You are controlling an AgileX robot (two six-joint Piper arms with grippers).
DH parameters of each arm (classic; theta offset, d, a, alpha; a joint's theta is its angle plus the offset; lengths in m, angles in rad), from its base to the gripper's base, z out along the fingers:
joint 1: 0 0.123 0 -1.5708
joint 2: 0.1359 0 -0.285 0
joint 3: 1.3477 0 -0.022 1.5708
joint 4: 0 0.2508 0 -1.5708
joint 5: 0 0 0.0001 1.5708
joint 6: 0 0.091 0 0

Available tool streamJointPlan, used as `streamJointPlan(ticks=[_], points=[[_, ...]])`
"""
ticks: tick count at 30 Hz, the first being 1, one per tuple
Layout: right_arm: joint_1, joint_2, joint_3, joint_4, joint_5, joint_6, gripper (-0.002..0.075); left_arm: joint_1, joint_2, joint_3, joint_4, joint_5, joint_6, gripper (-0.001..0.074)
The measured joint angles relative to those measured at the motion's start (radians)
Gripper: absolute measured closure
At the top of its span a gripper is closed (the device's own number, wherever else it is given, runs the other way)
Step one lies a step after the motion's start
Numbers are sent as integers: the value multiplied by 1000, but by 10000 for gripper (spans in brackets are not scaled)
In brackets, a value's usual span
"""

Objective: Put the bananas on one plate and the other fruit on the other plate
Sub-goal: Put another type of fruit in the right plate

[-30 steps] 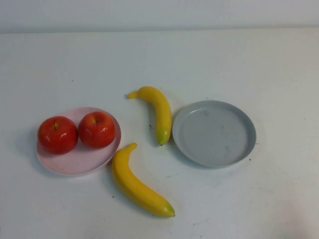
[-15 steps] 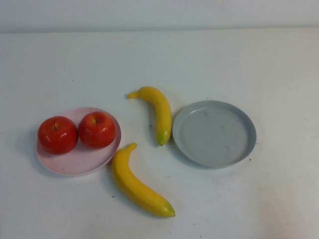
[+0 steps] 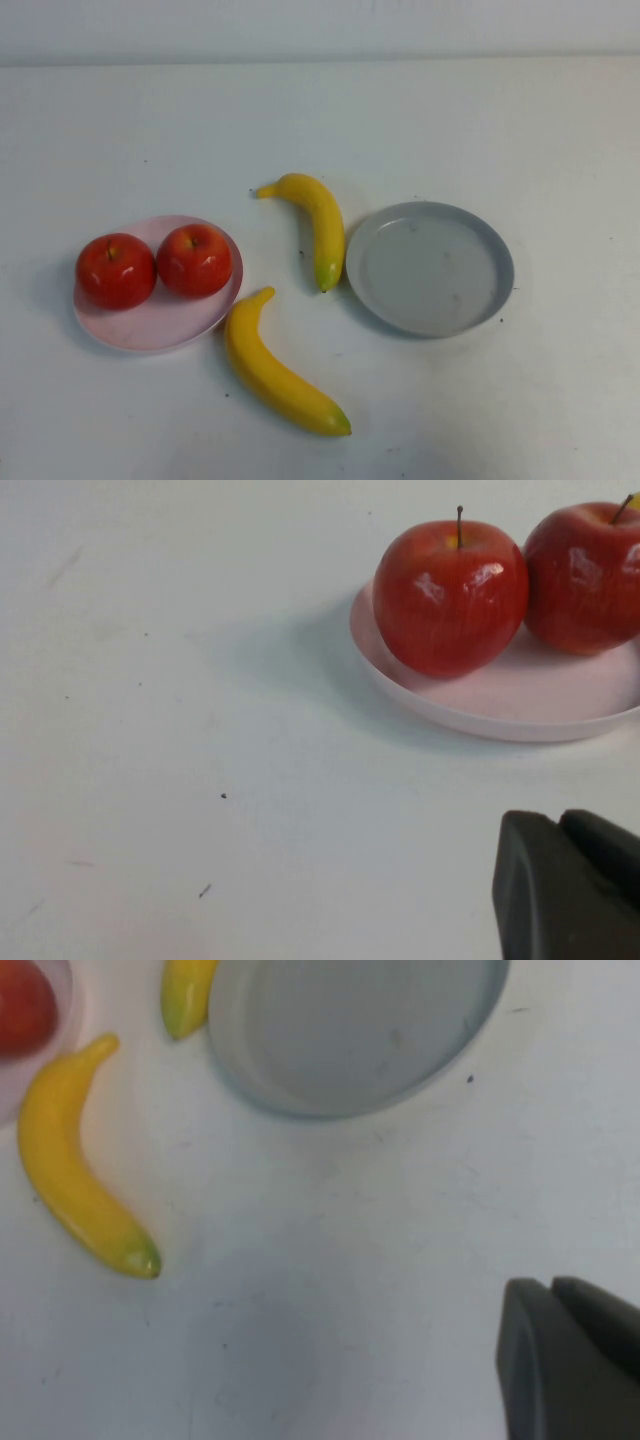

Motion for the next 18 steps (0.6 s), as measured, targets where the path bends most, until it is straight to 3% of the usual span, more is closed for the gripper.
streamJointPlan(ticks=[5, 8, 18], points=[[6, 219, -128, -7, 30, -66, 743, 0, 0, 0, 0, 0, 0, 731], [59, 328, -205, -40, 38, -75, 743, 0, 0, 0, 0, 0, 0, 731], [543, 728, -536, -204, 103, -75, 743, 0, 0, 0, 0, 0, 0, 731]])
